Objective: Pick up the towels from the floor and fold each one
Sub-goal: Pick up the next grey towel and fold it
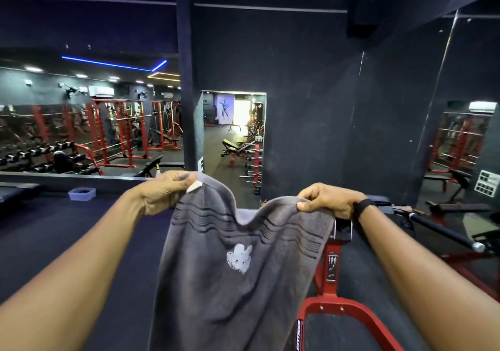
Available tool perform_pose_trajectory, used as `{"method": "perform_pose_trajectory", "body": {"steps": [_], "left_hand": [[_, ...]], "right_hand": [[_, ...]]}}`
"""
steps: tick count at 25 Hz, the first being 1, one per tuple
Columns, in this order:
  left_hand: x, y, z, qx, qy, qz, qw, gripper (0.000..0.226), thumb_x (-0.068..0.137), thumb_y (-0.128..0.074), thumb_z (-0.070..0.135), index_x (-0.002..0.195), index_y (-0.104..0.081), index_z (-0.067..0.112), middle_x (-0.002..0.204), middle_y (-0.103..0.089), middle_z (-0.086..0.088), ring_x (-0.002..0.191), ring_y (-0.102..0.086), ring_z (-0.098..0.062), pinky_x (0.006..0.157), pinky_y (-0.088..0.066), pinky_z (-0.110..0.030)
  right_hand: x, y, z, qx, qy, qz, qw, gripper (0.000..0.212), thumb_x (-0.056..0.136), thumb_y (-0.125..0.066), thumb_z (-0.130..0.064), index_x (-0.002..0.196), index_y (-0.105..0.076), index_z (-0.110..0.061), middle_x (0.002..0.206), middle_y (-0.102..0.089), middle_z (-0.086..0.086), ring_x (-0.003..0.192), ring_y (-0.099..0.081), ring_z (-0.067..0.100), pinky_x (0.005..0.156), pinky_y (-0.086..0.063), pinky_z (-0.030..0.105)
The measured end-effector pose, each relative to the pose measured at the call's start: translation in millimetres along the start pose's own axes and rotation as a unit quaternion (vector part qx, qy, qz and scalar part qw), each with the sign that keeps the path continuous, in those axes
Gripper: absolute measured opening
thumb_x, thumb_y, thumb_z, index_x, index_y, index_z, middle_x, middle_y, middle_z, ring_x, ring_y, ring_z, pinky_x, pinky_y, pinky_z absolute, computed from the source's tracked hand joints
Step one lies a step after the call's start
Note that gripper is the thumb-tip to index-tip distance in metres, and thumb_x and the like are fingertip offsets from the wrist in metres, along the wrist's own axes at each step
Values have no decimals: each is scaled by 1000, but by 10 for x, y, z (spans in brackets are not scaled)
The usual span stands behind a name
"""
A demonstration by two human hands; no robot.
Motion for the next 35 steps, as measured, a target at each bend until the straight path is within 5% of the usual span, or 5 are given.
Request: {"method": "perform_pose_trajectory", "body": {"steps": [5,13,25,30,35], "left_hand": [[275,-94,-201,55,26,274,960,12,70,-82,11,75,-73,5,58,-64,-4,43,-49,-8,39,-40,-14],[446,-925,-231,138,-63,197,969,44,55,-81,55,87,-79,25,87,-76,-2,93,-70,-20,87,-56,-48],[323,-1243,-117,244,-183,324,896,14,72,-81,25,85,-77,20,82,-76,1,68,-61,-4,69,-51,-24],[474,-830,-20,172,-191,274,927,7,76,-70,23,77,-69,30,82,-69,2,76,-58,-16,74,-49,-33],[402,-387,85,239,-176,296,908,14,86,-67,8,82,-66,21,81,-65,0,76,-53,-12,67,-41,-24]], "right_hand": [[300,-18,-95,-33,-31,249,967,10,81,-71,1,85,-65,-7,73,-63,5,61,-58,11,60,-53,24],[546,-503,-421,115,-29,284,952,21,82,-55,16,71,-52,-2,62,-48,11,31,-52,6,37,-49,19],[453,-341,-293,164,-23,323,932,18,82,-61,12,68,-56,2,74,-59,16,58,-69,25,52,-59,30],[120,-351,-225,-260,-76,99,958,49,90,-47,-60,73,-59,-16,68,-59,-1,53,-51,9,50,-47,20],[-4,61,-121,-458,-16,138,878,40,84,-70,-42,59,-54,-15,54,-46,-10,50,-40,3,52,-35,20]]}}
Point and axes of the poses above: each hand's wrist, its own x-axis towards the middle knuckle, its own y-axis out of the back of the hand, z = x × y, the point moved 5 cm from there along x, towards the middle knuckle
